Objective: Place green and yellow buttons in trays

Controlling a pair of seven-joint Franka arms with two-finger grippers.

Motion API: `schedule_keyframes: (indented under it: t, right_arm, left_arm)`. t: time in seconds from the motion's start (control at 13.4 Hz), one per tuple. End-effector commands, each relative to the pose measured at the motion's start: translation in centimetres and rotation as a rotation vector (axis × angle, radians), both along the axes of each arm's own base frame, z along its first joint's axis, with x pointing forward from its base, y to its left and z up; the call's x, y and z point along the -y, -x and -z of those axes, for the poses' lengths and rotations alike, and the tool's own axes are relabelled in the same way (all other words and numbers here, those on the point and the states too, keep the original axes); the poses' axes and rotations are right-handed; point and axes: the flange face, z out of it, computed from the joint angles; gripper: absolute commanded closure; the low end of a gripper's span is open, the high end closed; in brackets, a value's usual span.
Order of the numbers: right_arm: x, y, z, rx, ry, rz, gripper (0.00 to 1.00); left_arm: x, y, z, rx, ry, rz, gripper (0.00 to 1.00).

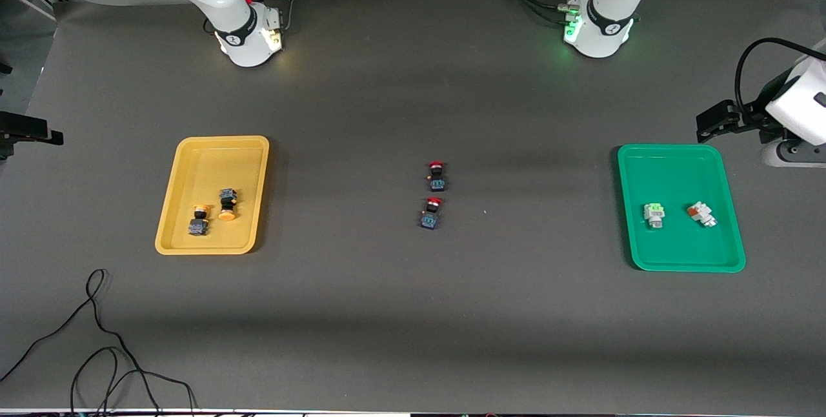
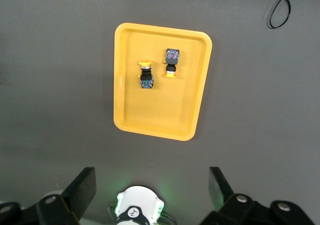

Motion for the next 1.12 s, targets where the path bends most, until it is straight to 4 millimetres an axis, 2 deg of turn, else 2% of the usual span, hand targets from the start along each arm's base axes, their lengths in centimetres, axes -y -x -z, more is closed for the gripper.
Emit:
schedule_keyframes:
  t: [0.0, 0.22, 0.6, 0.67, 0.9, 1.05]
  right_arm:
    - [-1.0, 1.3, -1.3, 0.005, 0.022, 0.027, 0.00]
    - [-2.5, 3.0, -1.1, 0.035, 0.051, 0.039, 0.00]
    - [-3.5, 8.2, 1.0, 0.116, 0.048, 0.035, 0.00]
    - [-4.4, 8.3, 1.1, 0.113, 0.066, 0.034, 0.00]
    - [-9.7, 7.5, 1.3, 0.106, 0.115, 0.090, 0.00]
    - [-10.8, 6.7, 1.4, 0.123, 0.117, 0.075, 0.00]
  left_arm:
    - [-0.1, 0.0, 0.2, 0.007, 0.004, -0.002, 0.01]
    - [0.0, 0.1, 0.3, 0.004, 0.008, -0.001, 0.01]
    - [0.3, 0.2, 0.2, -0.003, 0.043, -0.009, 0.01]
    - [0.3, 0.2, 0.3, -0.004, 0.043, -0.009, 0.01]
    - [0.3, 0.3, 0.3, -0.009, 0.042, -0.012, 0.01]
    - [0.3, 0.2, 0.4, -0.012, 0.040, -0.016, 0.01]
